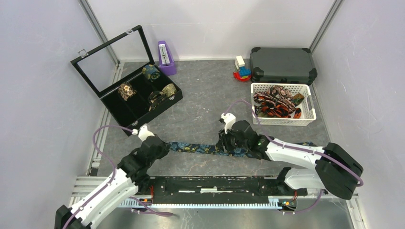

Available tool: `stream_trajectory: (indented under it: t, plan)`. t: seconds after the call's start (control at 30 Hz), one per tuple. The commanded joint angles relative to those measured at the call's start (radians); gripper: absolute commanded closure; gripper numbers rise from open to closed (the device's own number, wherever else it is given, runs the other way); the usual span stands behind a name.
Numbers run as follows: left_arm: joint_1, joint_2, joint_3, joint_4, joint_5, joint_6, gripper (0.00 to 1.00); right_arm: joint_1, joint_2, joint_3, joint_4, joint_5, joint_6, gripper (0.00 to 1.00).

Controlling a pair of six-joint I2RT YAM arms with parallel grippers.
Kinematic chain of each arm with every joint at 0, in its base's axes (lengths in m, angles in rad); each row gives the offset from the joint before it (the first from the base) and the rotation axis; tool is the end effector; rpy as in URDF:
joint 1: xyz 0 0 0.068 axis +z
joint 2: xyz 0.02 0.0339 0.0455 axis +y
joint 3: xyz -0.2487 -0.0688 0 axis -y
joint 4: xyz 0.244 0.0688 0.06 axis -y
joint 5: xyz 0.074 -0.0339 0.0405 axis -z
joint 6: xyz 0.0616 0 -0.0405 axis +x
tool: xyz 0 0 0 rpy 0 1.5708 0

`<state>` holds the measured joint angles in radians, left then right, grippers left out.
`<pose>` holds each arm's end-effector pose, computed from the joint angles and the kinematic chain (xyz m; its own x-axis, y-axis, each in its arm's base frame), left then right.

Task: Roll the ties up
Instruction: Roll the tie at the center of the board.

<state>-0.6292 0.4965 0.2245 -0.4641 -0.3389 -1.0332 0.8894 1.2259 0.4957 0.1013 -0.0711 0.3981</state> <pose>0.1336 -0.0719 0.1355 -0.5836 -0.5772 -0.5712 -0.2840 0.8041 -0.5223 0.1649 0.2103 0.1498 -0.6559 -0.1949 -0.7292 -0.6039 0.7151 0.3520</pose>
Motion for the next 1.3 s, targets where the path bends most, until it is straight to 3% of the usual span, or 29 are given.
stream_trajectory:
  t: [0.0,0.33,0.57,0.67,0.8,1.03,1.27]
  plan:
    - [0.006,-0.099,-0.023,-0.044,-0.045,-0.014,0.98,0.027,0.067,0.082,0.06,-0.042,-0.007,0.62]
    - [0.006,-0.194,-0.064,-0.116,-0.084,-0.083,0.98,0.055,0.366,0.361,0.116,-0.099,0.011,0.64]
    - [0.006,-0.142,-0.05,-0.141,-0.101,-0.118,0.97,0.094,0.628,0.557,0.154,-0.158,0.008,0.75]
    - [0.006,-0.129,-0.047,-0.145,-0.108,-0.128,0.92,0.109,0.698,0.595,0.167,-0.185,0.016,0.78]
    - [0.006,-0.132,-0.042,-0.154,-0.121,-0.137,0.81,0.138,0.729,0.607,0.173,-0.199,0.023,0.81]
    - [0.006,-0.14,-0.048,-0.154,-0.132,-0.145,0.77,0.167,0.724,0.565,0.207,-0.19,0.04,0.82]
    - [0.006,-0.182,-0.056,-0.15,-0.131,-0.136,0.89,0.168,0.699,0.61,0.169,-0.162,0.013,0.81]
